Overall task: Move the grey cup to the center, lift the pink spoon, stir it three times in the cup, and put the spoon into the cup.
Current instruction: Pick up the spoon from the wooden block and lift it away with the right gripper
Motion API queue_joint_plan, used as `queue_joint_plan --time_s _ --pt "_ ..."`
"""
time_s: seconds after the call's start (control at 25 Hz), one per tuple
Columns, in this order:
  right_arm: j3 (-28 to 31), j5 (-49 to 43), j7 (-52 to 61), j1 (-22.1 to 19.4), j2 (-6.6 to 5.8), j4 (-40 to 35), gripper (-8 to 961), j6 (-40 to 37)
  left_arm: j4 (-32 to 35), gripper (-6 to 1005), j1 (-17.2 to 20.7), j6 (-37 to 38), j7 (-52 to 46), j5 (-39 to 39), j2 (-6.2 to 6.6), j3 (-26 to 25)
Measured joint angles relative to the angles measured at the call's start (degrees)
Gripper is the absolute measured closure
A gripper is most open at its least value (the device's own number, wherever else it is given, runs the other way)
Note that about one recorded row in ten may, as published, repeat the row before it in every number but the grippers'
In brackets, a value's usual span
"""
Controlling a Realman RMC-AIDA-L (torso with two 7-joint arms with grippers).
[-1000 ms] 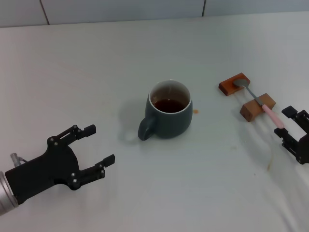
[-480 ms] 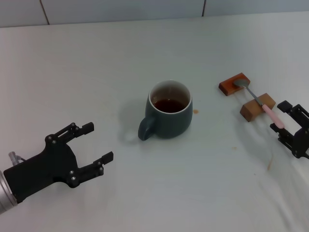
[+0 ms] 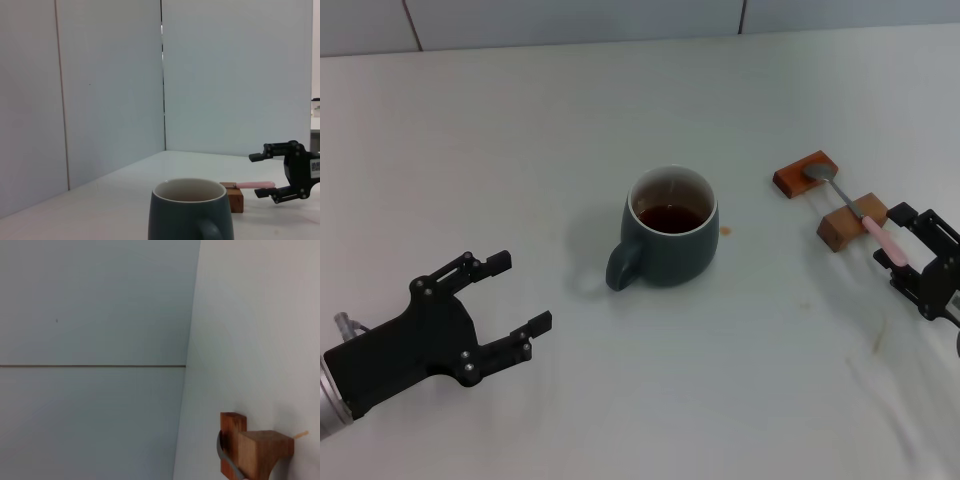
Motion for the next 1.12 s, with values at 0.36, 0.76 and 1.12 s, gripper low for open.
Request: queue_joint_plan --time_s 0.36,0.76,1.12 --pt "0.00 0.03 0.09 0.68 0.00 0.33 239 0.43 0.19 186 -0.08 0.37 -0.16 -0.15 0.00 0.00" --pt "0.31 0.18 0.53 0.72 -0.01 0.51 251 1.01 0.23 186 -0.27 0.37 -0.69 -0.59 0.00 0.00" --pt "0.27 0.08 1.08 0.37 -0.09 0.50 526 1.49 -0.03 186 -0.28 0.49 -0.70 -0.66 0.00 0.00"
